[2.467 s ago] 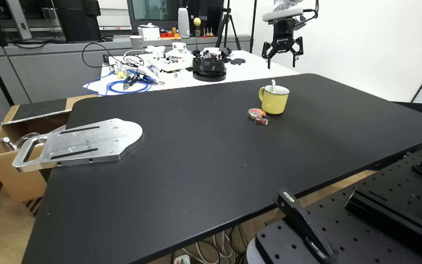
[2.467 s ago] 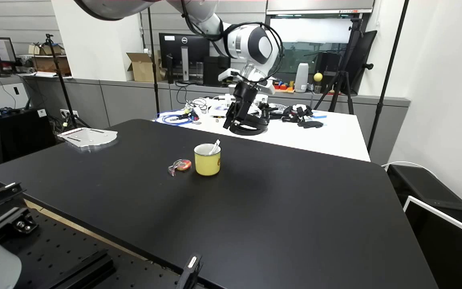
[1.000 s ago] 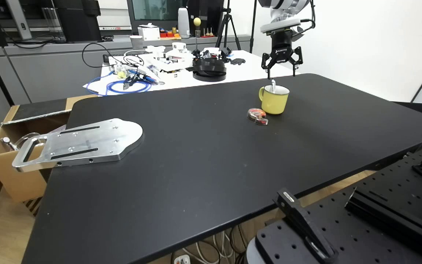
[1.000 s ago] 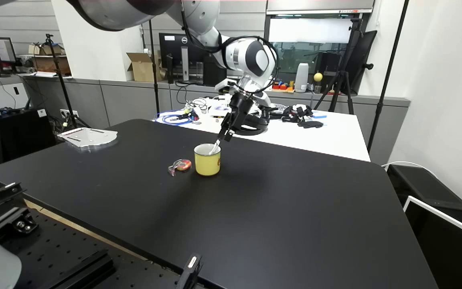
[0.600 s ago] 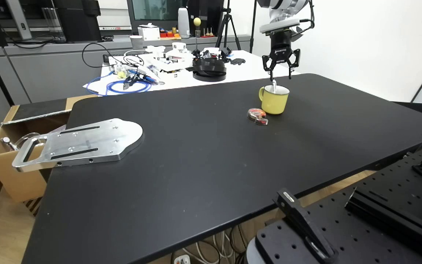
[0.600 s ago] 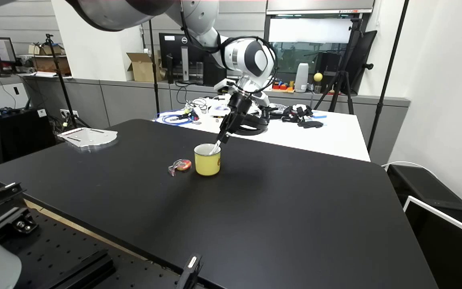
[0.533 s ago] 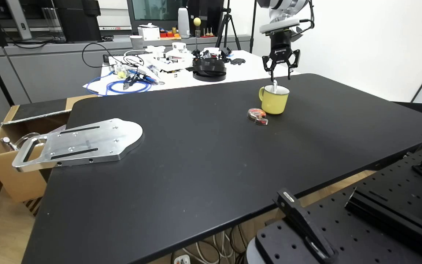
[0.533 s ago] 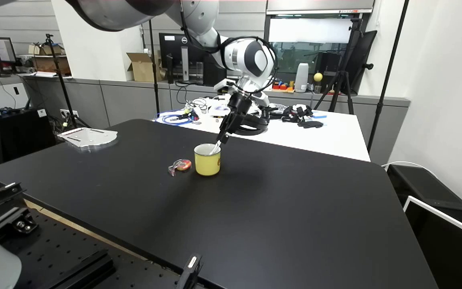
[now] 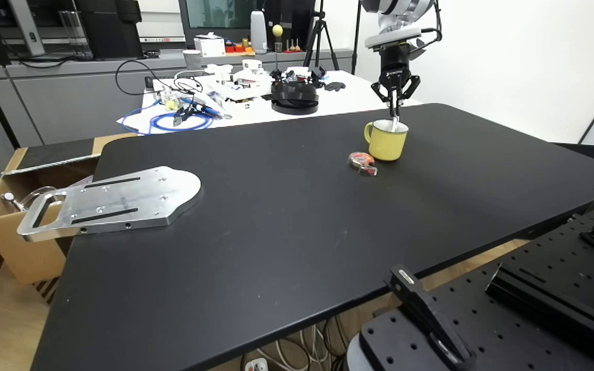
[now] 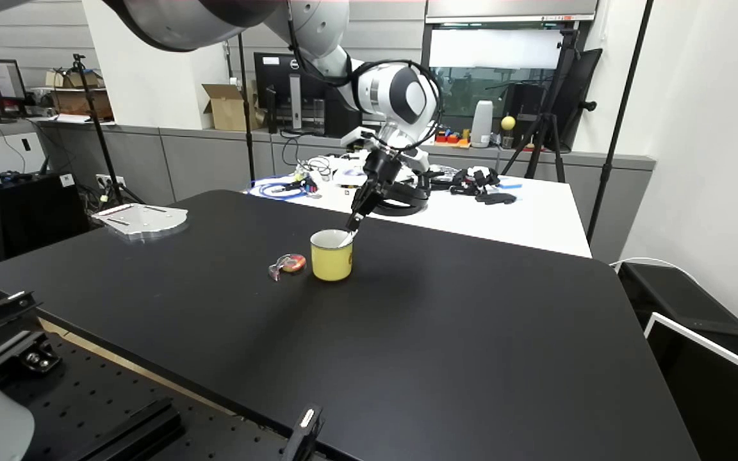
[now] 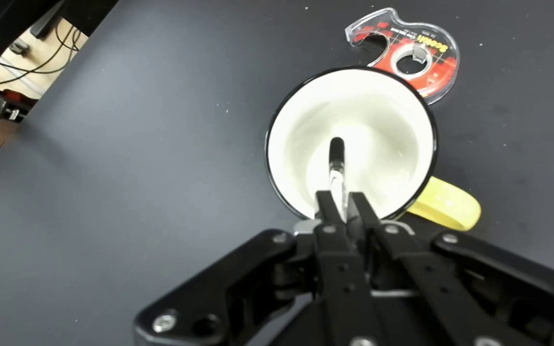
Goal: Pick the pen from the cup and put it on the table
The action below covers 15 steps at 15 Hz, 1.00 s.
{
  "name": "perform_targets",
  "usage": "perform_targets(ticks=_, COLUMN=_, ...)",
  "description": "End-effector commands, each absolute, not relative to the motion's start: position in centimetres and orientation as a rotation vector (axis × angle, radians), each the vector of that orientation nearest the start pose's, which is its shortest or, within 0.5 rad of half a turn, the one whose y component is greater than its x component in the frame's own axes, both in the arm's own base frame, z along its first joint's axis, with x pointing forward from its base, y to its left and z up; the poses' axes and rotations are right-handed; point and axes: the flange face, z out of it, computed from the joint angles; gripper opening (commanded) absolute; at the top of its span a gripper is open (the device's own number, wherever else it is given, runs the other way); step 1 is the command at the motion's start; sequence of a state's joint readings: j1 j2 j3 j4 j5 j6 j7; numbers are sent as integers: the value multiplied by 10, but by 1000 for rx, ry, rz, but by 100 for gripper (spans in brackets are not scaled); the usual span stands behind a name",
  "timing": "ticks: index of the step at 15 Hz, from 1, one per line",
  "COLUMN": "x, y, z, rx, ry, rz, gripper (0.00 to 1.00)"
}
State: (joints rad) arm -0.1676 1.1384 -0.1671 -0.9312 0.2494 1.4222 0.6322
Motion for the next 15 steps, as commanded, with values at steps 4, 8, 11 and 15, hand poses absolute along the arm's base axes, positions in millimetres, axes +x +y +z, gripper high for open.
perform_targets(ticks=4, x=689, y=-172, z=150, rx=-2681, ry=1441, rz=995, gripper=2)
perform_targets(ticks=8, x=691, y=-172, z=159, rx=-2684, ry=1441, rz=987, gripper=2)
perform_targets(ticks=11, x=695, y=-172, z=175, rx=-2682, ry=1434, rz=962, gripper=2)
perform_targets(ticks=15, x=702, y=-173, z=199, rx=-2692, ry=1430, rz=910, gripper=2)
